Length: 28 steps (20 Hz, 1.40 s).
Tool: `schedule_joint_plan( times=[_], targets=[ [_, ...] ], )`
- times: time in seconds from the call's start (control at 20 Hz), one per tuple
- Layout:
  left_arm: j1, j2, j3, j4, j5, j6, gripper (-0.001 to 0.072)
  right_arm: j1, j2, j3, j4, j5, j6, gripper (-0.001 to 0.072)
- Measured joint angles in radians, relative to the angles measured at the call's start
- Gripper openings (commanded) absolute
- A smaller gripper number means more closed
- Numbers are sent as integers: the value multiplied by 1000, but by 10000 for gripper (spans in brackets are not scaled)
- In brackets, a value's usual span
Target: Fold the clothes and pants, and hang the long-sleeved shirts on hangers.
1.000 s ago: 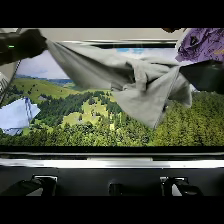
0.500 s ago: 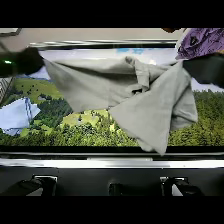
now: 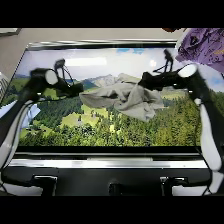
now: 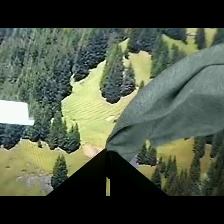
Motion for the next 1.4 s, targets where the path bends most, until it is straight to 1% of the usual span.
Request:
schedule_joint_plan(
  times=[0.05, 0.15, 0.2, 0.35, 0.45, 0.55, 0.65, 0.7, 0.75, 0.9, 1.05, 1.15, 1.2, 1.25, 1.35, 1.4],
  targets=[
    [0, -34, -1, -1, 2, 0, 13, 3, -39, 0, 13, -23, 10, 296],
    [2, -77, -1, -5, 8, 0, 13, -5, -75, 1, 39, -30, 23, 437],
    [2, -89, 0, -7, 8, 0, 13, -21, -77, 1, 48, -17, 31, 474],
    [11, -105, 13, -9, -6, 0, 13, -137, -37, 1, 59, 96, 36, 483],
    [18, -107, 21, -9, -24, 0, 14, -243, 6, -17, 24, 200, 29, 484],
    [23, -105, 26, -10, -35, 0, 14, -346, 63, -92, -5, 275, 26, 490],
    [26, -104, 28, -14, -43, 1, 14, -416, 123, -220, -6, 298, 21, 493],
    [26, -104, 28, -18, -46, 1, 14, -434, 144, -287, -3, 297, 19, 533],
    [27, -103, 29, -20, -47, 1, 14, -442, 162, -356, 8, 294, 10, 596],
    [28, -103, 30, -25, -53, 3, 14, -412, 188, -509, 56, 225, -13, 598],
    [28, -103, 30, -27, -55, 3, 14, -330, 191, -574, 80, 114, -16, 598],
    [28, -103, 30, -27, -56, 3, 14, -274, 179, -593, 86, 42, 6, 595],
    [28, -103, 30, -28, -56, 3, 14, -250, 169, -598, 86, 16, 17, 574],
    [28, -103, 30, -28, -56, 2, 14, -228, 158, -602, 83, -11, 30, 485],
    [28, -103, 30, -28, -56, 1, 14, -198, 138, -608, 82, -46, 43, 208],
    [28, -103, 30, -28, -56, 1, 14, -189, 132, -608, 81, -61, 47, 26]
  ],
)
